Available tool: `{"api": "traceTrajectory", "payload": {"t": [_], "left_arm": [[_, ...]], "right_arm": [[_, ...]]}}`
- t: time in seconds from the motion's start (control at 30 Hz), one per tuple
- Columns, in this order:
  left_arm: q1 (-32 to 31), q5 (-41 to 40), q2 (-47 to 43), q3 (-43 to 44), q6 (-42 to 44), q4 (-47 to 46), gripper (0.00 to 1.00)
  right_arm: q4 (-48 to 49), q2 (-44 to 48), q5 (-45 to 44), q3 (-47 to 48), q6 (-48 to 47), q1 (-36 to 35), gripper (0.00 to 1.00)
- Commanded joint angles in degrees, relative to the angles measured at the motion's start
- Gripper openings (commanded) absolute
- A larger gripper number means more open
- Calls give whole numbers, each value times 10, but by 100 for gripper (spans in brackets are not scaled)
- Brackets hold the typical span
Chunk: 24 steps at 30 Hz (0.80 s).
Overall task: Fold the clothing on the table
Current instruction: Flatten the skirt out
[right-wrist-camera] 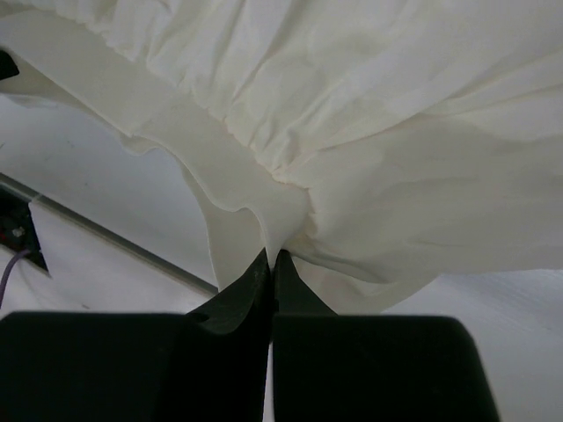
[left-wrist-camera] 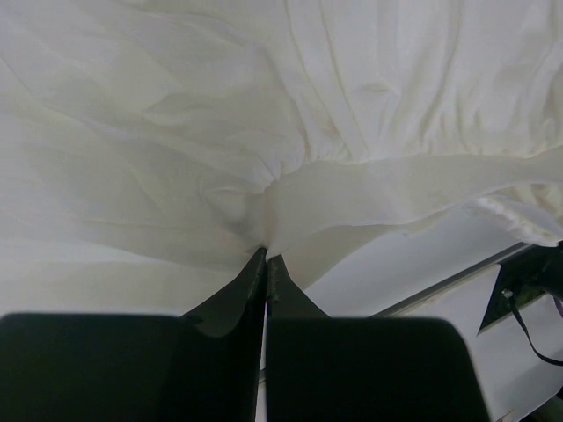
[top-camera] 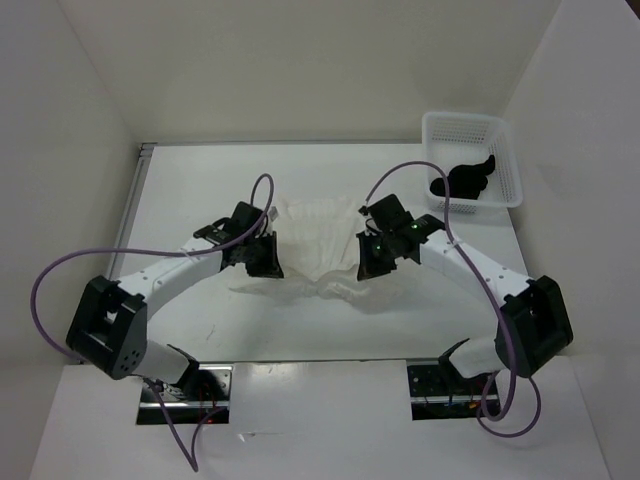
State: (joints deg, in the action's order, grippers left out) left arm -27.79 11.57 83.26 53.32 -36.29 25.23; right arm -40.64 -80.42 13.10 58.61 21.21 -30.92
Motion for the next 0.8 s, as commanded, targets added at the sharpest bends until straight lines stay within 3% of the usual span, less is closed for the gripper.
{"api": "traceTrajectory", "payload": {"t": [0.0,0.27,0.4,0.77], "left_arm": [[-2,-1,-53,-1,-5,38,0],[-2,-14,-144,54,-5,124,0],[-2,-37,-151,90,18,159,0],[53,-79,-7,195,30,90,0]], "right_arm": [[-22,29,22,11,32,-33,0],[-65,87,22,33,74,-61,0],[-112,105,-21,72,80,-61,0],[-63,8,-114,144,42,-21,0]]}}
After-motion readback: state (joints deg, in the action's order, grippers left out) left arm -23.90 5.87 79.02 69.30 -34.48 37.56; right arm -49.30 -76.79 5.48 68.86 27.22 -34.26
